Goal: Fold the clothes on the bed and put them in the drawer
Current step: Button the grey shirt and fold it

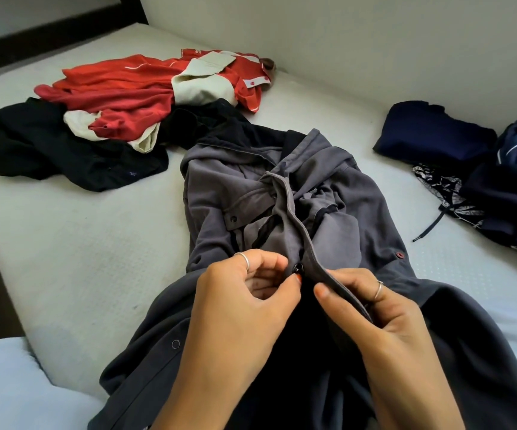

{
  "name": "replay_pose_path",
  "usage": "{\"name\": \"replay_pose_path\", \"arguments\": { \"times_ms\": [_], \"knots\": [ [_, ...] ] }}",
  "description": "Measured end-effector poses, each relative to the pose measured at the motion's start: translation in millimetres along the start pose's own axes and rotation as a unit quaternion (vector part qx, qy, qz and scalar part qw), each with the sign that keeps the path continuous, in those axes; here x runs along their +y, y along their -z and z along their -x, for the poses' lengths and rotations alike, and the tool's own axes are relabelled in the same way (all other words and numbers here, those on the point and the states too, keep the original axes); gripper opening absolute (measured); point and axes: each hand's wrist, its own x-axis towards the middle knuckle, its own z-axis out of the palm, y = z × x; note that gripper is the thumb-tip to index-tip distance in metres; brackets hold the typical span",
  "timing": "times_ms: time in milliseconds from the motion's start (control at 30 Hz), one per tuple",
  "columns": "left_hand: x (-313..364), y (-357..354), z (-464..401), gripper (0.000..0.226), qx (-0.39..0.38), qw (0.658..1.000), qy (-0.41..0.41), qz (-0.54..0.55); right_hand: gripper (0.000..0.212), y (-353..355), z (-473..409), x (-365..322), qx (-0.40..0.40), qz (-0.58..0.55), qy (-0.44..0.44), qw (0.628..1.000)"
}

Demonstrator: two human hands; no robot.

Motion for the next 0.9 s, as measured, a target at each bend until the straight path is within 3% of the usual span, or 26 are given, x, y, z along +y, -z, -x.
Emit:
{"name": "replay_pose_path", "arguments": {
  "times_ms": [233, 433, 567, 767, 900],
  "knots": [
    [3.1, 0.8, 4.5, 0.014, -0.007, 1.000, 0.020, 0.013, 0.018, -4.2, 2.4, 6.4, 0.014, 0.022, 0.063, 0.998],
    [-0.5, -2.2, 2.3, 0.013, 0.006, 1.000, 0.003, -0.027, 0.014, -6.0, 5.1, 10.3, 0.030, 0.063, 0.105, 0.992],
    [-4.9, -0.6, -0.9, 0.010, -0.019, 0.999, 0.045, 0.024, 0.019, -9.8, 6.5, 12.7, 0.037, 0.131, 0.163, 0.977],
    [1.8, -3.2, -2.5, 0.018, -0.084, 0.947, 0.168, 0.261, 0.028, -16.6, 6.1, 31.0, 0.086, 0.354, 0.304, 0.880],
    [-2.4, -6.0, -7.1, 0.026, -0.098, 0.932, 0.215, 0.274, 0.029, -21.0, 7.6, 34.6, 0.077, 0.470, 0.330, 0.815]
  ]
}}
